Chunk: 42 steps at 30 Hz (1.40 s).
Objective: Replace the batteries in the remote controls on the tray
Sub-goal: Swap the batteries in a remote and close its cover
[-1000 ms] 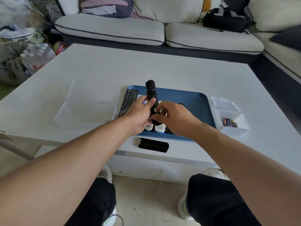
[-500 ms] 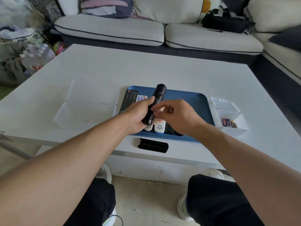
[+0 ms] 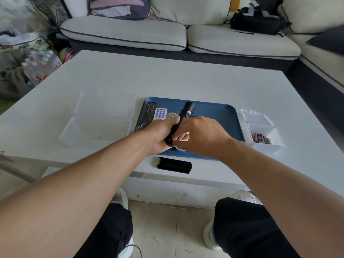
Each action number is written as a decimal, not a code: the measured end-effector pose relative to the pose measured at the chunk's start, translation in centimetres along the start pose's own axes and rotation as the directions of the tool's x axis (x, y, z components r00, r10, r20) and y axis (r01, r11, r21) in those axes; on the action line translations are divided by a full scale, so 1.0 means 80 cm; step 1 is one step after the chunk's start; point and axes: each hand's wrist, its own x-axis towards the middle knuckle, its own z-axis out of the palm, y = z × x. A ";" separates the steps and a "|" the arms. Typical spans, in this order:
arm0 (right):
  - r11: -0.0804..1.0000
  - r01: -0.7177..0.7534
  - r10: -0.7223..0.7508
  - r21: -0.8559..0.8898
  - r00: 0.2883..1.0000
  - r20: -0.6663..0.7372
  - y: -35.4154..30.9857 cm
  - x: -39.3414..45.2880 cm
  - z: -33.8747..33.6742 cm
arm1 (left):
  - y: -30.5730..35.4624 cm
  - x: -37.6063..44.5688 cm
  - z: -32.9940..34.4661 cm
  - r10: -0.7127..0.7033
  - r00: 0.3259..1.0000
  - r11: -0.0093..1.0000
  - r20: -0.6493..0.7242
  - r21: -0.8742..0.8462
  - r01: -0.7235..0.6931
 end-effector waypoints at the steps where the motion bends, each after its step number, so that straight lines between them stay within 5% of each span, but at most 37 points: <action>1: 0.997 0.047 -0.049 -0.061 0.998 -0.043 -0.001 0.000 0.003 | 0.000 0.001 0.001 0.002 1.000 1.000 -0.005 -0.005 -0.002; 7: 0.987 0.133 -0.141 -0.093 0.986 -0.092 -0.005 0.000 0.007 | 0.009 0.012 -0.003 -0.001 0.998 0.996 -0.063 -0.088 -0.005; 13: 0.980 0.165 -0.166 0.114 0.986 0.000 0.014 0.004 0.008 | 0.008 0.015 -0.014 -0.041 0.999 0.990 0.005 -0.132 0.041; 16: 0.935 0.077 -0.038 0.347 0.992 -0.116 0.013 0.007 -0.003 | 0.006 0.017 -0.014 -0.023 0.999 0.997 0.050 -0.075 0.026; 18: 0.829 -0.087 0.166 0.553 0.981 -0.095 0.018 0.005 -0.016 | 0.001 0.016 -0.009 -0.026 0.997 0.999 0.072 -0.025 0.028; 22: 0.399 -0.404 0.454 0.823 0.867 0.206 0.050 -0.007 -0.025 | -0.010 0.024 0.006 -0.048 0.994 0.993 0.102 0.108 0.036; 27: 0.234 -0.643 0.522 0.729 0.716 0.464 0.077 -0.028 -0.014 | -0.023 0.034 0.030 -0.025 0.995 0.979 0.100 0.203 0.005; 36: 0.277 -0.752 0.486 0.598 0.647 0.587 0.119 -0.055 -0.013 | -0.042 0.056 0.079 -0.028 0.993 0.960 0.116 0.279 -0.005; 42: 0.355 -0.807 0.608 0.472 0.583 0.539 0.156 -0.067 0.006 | -0.052 0.067 0.104 0.044 0.997 0.938 0.060 0.341 -0.062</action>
